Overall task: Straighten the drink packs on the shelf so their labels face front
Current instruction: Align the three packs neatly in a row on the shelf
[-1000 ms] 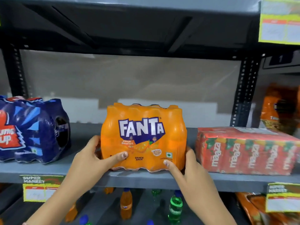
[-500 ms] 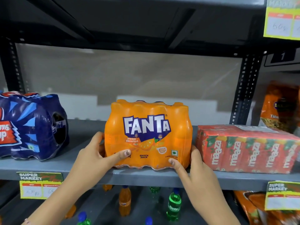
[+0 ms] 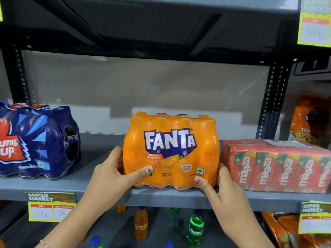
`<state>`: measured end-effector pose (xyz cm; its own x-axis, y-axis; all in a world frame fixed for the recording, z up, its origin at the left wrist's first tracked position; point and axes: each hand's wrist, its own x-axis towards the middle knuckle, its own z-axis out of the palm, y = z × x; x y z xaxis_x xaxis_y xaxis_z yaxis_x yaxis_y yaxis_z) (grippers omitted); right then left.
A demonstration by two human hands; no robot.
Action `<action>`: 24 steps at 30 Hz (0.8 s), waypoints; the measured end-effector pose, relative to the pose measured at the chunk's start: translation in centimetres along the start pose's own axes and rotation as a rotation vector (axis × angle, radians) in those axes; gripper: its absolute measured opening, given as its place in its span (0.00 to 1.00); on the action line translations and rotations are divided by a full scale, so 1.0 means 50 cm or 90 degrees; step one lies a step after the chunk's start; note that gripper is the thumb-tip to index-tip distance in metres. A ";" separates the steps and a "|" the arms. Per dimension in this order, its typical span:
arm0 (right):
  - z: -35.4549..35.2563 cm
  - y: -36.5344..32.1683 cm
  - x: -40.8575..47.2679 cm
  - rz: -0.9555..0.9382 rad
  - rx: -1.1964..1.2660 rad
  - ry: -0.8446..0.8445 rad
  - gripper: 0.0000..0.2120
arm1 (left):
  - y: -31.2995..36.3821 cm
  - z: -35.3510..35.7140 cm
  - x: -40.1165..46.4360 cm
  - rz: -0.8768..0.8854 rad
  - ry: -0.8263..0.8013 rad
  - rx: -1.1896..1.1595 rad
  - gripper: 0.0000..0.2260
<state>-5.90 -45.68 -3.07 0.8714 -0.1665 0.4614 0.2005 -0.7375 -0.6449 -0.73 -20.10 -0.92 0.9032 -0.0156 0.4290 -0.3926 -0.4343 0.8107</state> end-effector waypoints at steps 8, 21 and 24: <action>0.030 -0.011 -0.026 0.050 0.159 0.144 0.32 | -0.026 -0.097 -0.014 0.100 0.166 -0.101 0.23; 0.317 -0.285 -0.042 -0.344 0.144 0.013 0.19 | -0.261 -0.542 0.101 -0.143 0.155 -0.338 0.34; 0.338 -0.315 -0.011 -0.250 -0.002 -0.088 0.31 | -0.266 -0.547 0.104 -0.151 0.096 -0.364 0.17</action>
<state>-1.96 -22.89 -3.46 0.7806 0.2168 0.5863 0.5286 -0.7296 -0.4339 4.44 10.21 1.42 0.9590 0.1669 0.2291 -0.2531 0.1405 0.9572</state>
